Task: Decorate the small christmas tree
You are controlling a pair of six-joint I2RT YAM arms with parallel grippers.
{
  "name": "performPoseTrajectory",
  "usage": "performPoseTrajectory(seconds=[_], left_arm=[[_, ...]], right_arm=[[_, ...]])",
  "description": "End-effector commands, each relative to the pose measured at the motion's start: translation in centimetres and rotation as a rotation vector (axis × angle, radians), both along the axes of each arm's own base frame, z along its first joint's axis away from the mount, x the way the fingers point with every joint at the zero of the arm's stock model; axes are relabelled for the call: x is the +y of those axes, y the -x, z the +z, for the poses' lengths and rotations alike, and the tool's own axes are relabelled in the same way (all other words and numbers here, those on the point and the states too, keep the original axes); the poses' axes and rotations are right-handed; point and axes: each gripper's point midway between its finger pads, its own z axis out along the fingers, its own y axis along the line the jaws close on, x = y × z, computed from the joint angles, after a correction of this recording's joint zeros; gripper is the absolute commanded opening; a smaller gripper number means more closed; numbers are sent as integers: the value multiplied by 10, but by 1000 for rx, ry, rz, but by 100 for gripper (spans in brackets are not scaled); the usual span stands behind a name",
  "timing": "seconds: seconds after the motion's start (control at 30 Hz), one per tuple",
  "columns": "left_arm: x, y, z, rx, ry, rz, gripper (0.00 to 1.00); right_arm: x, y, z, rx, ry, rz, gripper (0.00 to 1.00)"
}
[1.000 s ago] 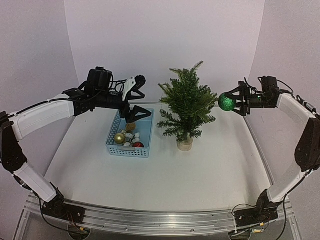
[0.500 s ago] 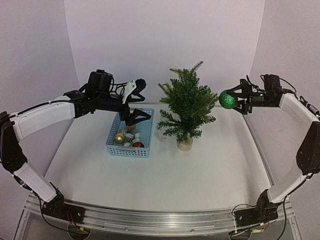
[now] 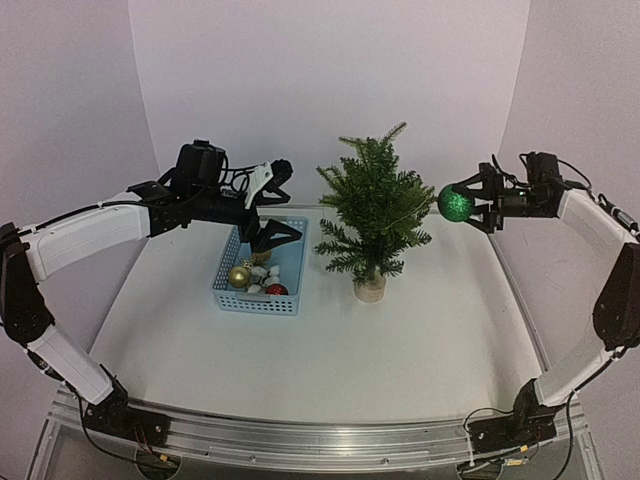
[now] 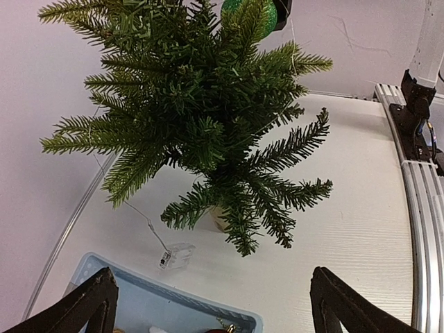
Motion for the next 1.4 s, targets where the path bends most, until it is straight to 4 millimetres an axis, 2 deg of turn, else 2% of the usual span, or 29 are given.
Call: performPoseTrajectory(seconds=[0.0, 0.1, 0.4, 0.77, 1.07, 1.37], left_arm=[[1, 4, 16, -49, 33, -6, 95], [0, 4, 17, -52, 34, -8, 95], [1, 5, 17, -51, 36, -7, 96], [3, 5, 18, -67, 34, -4, 96], [5, 6, 16, -80, 28, 0, 96], [4, 6, 17, -85, 32, -6, 96]], right_arm=[[3, -4, -9, 16, -10, 15, 27], [3, -8, -15, 31, -8, 13, 27], [-1, -18, -19, 24, 25, -14, 26], [-6, -22, -28, 54, 54, -57, 25], [-5, -15, -37, 86, 38, -49, 24], [-5, -27, -46, 103, 38, -45, 23]])
